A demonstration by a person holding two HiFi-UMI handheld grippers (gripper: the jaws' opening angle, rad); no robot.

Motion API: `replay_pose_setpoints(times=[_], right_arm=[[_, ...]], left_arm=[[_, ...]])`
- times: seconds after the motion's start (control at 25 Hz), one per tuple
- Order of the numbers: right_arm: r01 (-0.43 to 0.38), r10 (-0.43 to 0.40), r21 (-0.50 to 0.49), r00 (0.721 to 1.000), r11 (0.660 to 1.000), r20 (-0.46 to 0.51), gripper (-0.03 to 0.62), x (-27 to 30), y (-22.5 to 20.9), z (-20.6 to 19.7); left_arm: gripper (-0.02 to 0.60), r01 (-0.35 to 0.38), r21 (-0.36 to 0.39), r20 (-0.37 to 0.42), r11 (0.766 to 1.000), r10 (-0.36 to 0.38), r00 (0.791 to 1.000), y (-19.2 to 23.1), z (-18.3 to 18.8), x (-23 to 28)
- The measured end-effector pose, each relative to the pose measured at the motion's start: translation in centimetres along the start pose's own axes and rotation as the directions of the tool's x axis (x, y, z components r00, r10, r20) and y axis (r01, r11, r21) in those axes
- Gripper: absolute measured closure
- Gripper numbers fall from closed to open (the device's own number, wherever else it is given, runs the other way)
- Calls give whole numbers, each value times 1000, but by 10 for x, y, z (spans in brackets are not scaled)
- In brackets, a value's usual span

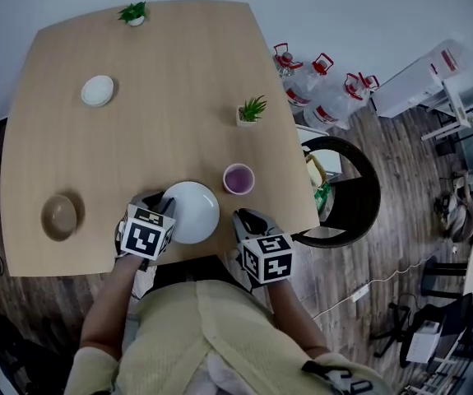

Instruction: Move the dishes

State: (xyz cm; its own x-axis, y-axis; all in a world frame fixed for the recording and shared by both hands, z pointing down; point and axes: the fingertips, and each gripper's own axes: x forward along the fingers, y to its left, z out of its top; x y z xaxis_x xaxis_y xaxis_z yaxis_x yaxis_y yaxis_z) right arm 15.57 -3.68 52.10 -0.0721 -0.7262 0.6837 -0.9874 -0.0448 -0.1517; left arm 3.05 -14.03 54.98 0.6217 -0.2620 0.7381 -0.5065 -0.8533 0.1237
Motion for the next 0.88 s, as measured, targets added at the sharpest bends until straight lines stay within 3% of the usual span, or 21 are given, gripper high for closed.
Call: replay_pose_setpoints(times=[0.44,0.88], right_arm=[[67,-68,63,998,996,8,540,-17,-24,-13],[99,-102,105,994,990,29,540,-33,-35,-18]], left_arm=[[476,87,69,-47,994,-84,995,-27,3,15],[475,104,143,-23,984,-102,995,-40,7,18]])
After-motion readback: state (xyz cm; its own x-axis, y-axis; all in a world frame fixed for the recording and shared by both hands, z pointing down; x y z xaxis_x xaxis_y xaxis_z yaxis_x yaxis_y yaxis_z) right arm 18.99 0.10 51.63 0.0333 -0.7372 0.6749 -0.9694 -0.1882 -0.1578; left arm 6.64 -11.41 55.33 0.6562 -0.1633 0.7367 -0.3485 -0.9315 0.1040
